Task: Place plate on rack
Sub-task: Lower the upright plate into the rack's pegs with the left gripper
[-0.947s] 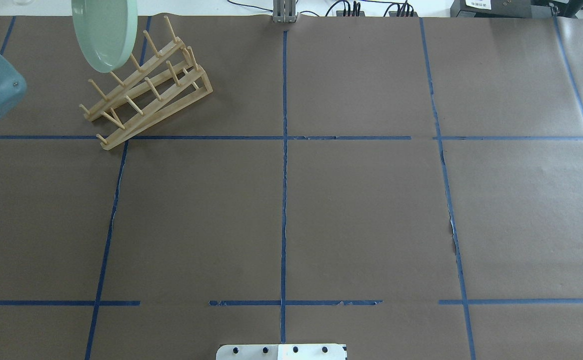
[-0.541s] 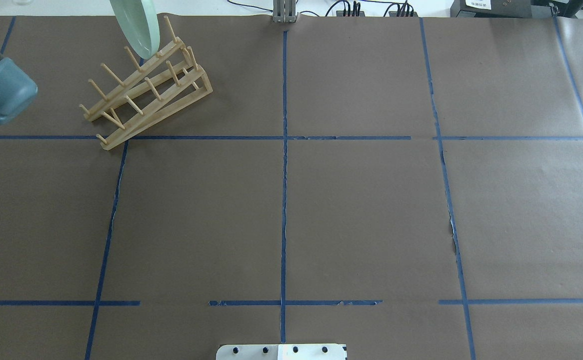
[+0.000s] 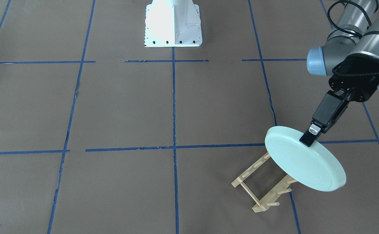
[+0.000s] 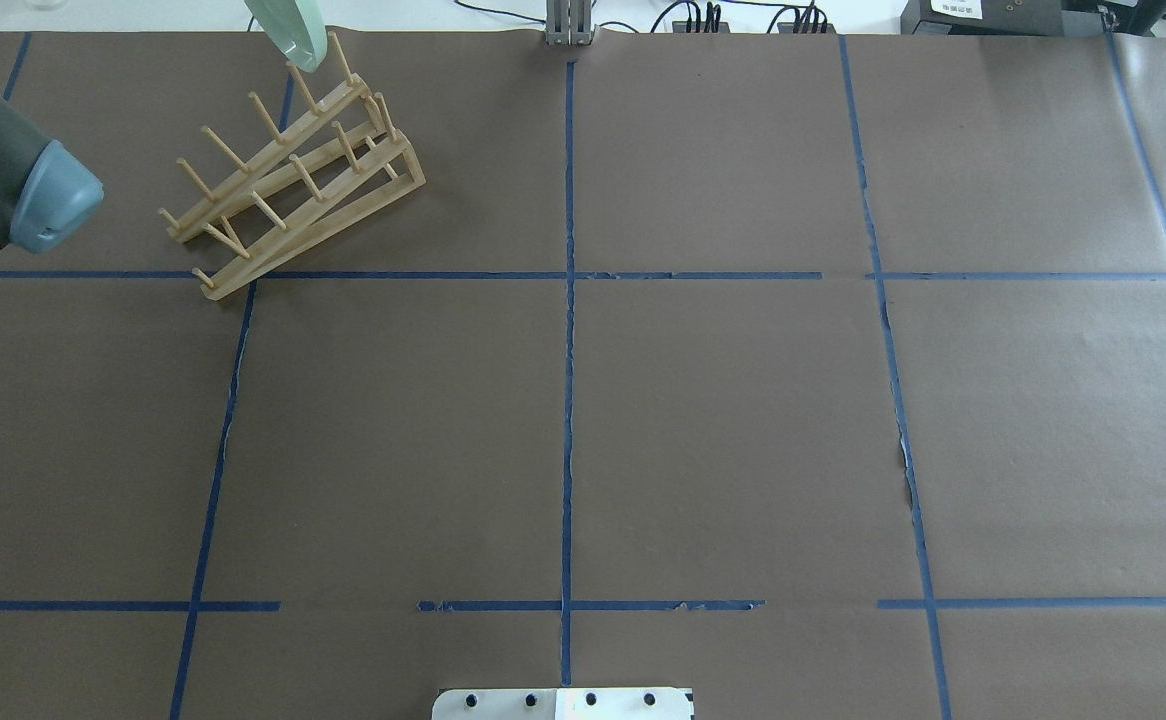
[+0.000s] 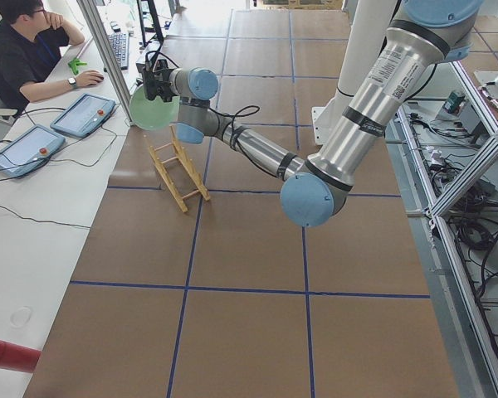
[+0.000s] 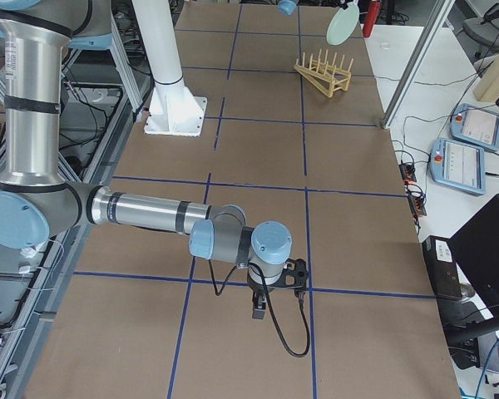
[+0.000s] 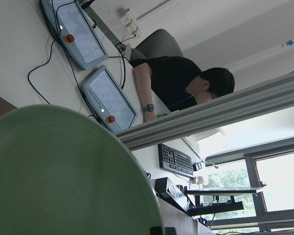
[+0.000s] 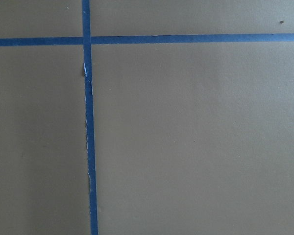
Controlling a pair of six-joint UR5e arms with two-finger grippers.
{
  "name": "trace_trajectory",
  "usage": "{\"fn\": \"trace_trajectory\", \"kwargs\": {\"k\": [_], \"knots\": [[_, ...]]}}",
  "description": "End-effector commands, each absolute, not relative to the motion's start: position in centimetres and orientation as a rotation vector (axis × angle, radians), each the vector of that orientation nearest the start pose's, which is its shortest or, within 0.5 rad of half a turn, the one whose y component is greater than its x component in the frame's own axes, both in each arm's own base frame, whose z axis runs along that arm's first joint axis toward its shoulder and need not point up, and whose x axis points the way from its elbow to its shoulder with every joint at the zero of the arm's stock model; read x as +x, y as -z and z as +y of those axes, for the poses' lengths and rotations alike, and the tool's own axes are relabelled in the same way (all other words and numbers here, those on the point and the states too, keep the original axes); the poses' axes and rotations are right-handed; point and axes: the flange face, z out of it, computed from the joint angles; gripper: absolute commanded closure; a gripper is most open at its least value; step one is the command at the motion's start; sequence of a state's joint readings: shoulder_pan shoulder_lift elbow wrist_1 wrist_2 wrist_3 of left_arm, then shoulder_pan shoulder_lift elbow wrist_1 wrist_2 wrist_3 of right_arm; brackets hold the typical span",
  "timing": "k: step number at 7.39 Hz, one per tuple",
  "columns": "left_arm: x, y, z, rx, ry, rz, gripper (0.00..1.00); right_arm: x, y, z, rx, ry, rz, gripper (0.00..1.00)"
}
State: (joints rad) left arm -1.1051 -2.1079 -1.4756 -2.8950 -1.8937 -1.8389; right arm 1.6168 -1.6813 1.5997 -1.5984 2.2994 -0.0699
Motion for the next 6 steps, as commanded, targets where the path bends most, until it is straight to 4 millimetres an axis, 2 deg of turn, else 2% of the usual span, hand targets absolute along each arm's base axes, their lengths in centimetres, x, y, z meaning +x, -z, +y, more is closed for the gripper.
{"fn": "trace_trajectory", "kwargs": {"k": [1, 2, 6], "knots": [[23.5, -26.4, -62.4, 0.548, 0.76, 1.798, 1.0, 8.7, -70.1, -43.2, -0.061, -0.016, -0.733, 0.0], [24.8, -27.0, -62.3, 0.55, 0.774, 1.798, 1.0, 8.8, -70.1, -43.1, -0.061, -0.018, -0.733, 0.0], [26.1, -27.9, -63.8, 0.54, 0.782, 1.764, 1.0, 8.7, -70.1, -43.2, -0.061, -0.016, -0.733, 0.0]]}}
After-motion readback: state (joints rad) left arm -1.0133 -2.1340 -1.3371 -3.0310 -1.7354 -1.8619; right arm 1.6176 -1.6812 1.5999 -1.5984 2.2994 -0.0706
